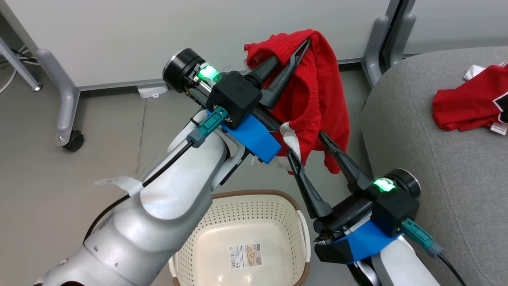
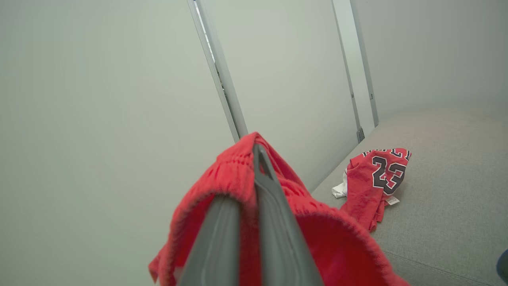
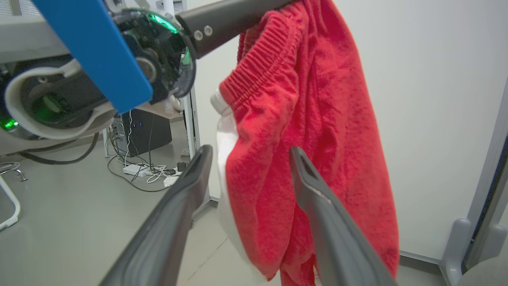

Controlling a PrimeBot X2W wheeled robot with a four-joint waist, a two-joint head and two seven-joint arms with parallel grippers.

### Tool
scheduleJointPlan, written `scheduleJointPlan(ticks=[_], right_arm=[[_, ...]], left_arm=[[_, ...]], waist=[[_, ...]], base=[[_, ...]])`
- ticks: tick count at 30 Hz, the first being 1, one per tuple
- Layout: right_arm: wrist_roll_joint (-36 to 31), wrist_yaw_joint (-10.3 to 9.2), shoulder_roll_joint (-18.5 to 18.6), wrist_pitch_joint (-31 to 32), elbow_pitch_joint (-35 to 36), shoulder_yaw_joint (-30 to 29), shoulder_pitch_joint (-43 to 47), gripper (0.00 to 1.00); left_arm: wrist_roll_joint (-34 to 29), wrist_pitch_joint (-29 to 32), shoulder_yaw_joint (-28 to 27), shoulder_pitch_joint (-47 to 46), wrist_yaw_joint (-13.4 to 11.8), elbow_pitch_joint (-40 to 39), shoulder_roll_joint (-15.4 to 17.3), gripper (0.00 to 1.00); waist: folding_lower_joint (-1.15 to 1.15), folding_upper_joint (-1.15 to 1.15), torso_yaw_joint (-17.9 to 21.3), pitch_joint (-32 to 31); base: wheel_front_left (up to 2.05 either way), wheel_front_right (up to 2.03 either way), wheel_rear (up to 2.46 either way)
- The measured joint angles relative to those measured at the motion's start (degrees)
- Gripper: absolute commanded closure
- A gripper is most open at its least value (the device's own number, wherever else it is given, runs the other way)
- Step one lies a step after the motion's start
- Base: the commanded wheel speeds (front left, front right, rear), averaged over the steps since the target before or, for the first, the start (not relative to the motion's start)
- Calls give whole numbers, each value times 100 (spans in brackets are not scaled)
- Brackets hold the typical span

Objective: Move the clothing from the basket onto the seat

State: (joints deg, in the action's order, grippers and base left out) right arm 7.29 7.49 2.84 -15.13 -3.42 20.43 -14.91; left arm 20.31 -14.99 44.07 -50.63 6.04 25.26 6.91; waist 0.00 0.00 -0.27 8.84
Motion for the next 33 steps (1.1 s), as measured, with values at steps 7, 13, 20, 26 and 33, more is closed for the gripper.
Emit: scheduleJointPlan(ticks=[7,13,20,26,33], right_arm=[[-120,-1,0,0,-497,127,-452,0],[-156,-1,1,0,-655,34,-848,0],[-142,0,0,0,-894,53,-956,100],[-109,0,1,0,-935,90,-954,100],[-76,0,1,0,-950,116,-954,100]], left_arm=[[-46,0,37,-24,-1,-57,-104,100],[-67,0,68,-26,-2,-92,-192,100],[-71,-1,79,-23,-1,-67,-244,100],[-77,0,54,1,3,-29,-249,100],[-111,0,41,15,8,-4,-270,100]], waist=[[0,0,-95,123],[0,0,-183,201],[0,0,-241,204],[0,0,-234,197],[0,0,-213,188]], base=[[0,0,0],[0,0,0],[0,0,0],[0,0,0],[0,0,0]])
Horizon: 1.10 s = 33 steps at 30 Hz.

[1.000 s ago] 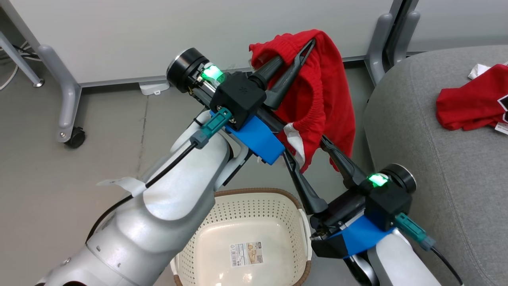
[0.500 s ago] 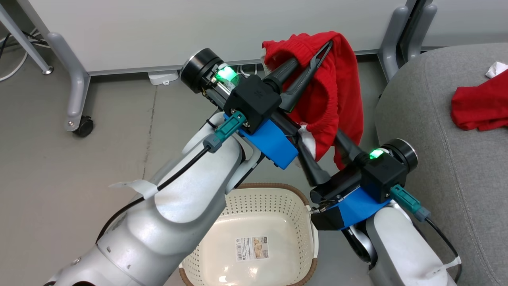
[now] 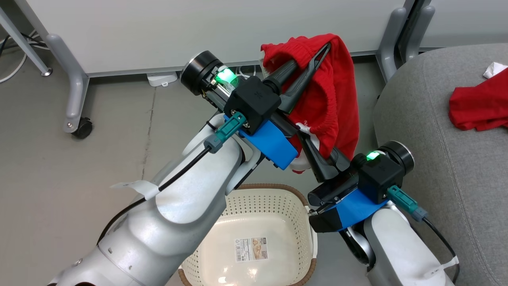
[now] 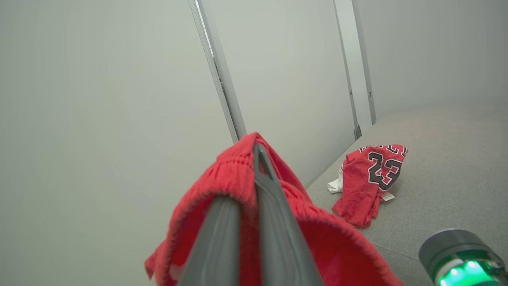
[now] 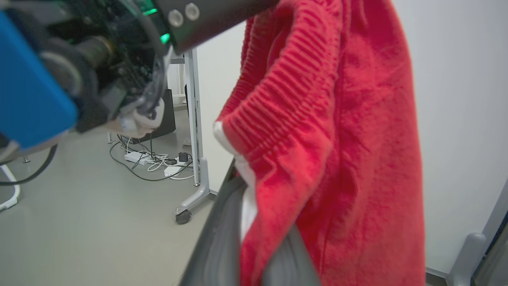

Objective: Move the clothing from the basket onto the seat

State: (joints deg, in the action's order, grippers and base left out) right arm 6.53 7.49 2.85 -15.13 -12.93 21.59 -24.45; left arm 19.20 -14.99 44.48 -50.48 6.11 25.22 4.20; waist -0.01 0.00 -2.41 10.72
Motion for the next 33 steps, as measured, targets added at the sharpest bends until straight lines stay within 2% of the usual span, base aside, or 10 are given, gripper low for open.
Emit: scheduleJointPlan(ticks=[11,12,13,14,33], right_arm=[[69,-1,0,0,4,46,1,100],[69,0,0,0,5,48,1,100],[69,-1,0,0,9,48,1,100],[69,0,0,0,10,48,1,100],[140,0,0,0,77,-29,-19,100]], left_arm=[[-13,-1,-16,31,34,57,-21,100],[-11,0,-18,41,42,63,-22,79],[-11,0,-18,48,43,64,-24,31],[-11,0,-18,50,43,64,-26,0],[97,-1,164,69,98,315,-69,0]], waist=[[0,0,-2,-1],[0,0,-4,2],[0,0,-5,8],[0,0,-6,12],[1,0,28,81]], base=[[0,0,0],[0,0,0],[0,0,0],[0,0,0],[0,0,0]])
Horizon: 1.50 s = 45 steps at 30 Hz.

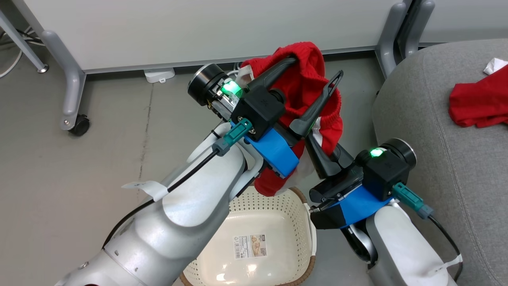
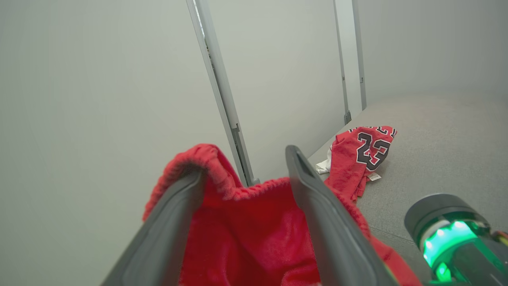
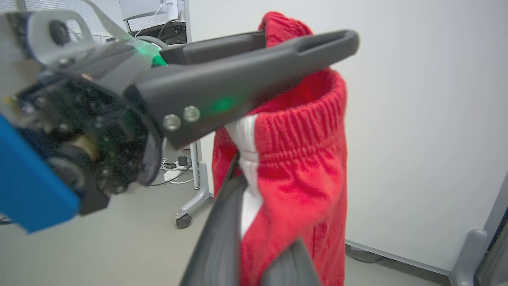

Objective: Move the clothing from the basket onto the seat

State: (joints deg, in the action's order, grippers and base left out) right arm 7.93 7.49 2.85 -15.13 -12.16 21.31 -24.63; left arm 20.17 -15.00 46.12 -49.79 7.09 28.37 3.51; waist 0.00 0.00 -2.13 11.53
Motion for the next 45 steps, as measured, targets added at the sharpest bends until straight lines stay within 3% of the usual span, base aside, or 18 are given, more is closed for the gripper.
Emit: scheduleJointPlan(ticks=[19,45], right_arm=[[-23,0,-1,1,90,-657,-40,100],[-174,-1,2,1,292,-1663,181,100]], left_arm=[[103,-7,324,-75,11,207,-5,0],[324,115,1092,76,27,152,261,0]], waist=[[0,0,362,153],[0,0,1475,388]], base=[[0,0,0],[0,0,0]])
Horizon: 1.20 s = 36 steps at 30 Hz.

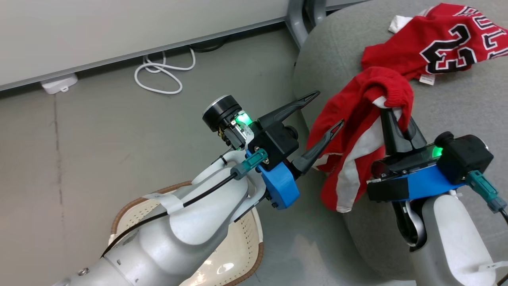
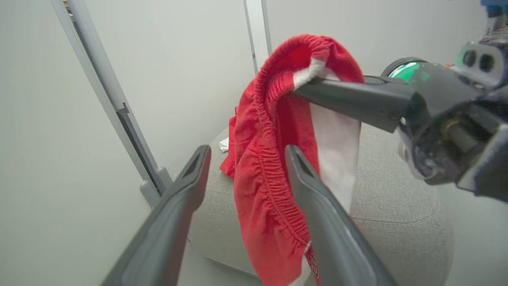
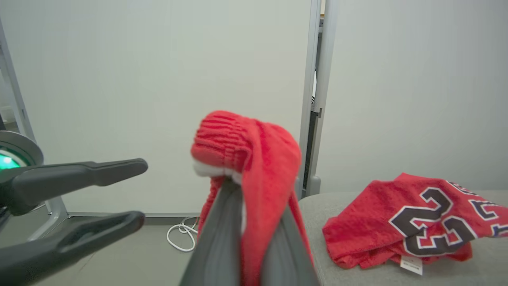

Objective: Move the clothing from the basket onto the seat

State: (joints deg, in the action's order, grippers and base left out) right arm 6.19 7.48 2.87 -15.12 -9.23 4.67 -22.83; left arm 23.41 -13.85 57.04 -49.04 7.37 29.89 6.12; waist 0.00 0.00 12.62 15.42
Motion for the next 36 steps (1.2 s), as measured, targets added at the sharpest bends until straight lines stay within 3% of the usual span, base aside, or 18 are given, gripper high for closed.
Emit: scheduleJointPlan(ticks=[20,36], right_arm=[[-270,0,0,0,386,-1013,218,100],[-270,0,-1,0,532,-1131,-11,100]], left_arm=[[-21,-47,96,150,-96,-211,246,0],[-13,-88,152,130,-130,-268,248,0]], waist=[[0,0,770,212],[0,0,729,296]], base=[[0,0,0],[0,0,0]])
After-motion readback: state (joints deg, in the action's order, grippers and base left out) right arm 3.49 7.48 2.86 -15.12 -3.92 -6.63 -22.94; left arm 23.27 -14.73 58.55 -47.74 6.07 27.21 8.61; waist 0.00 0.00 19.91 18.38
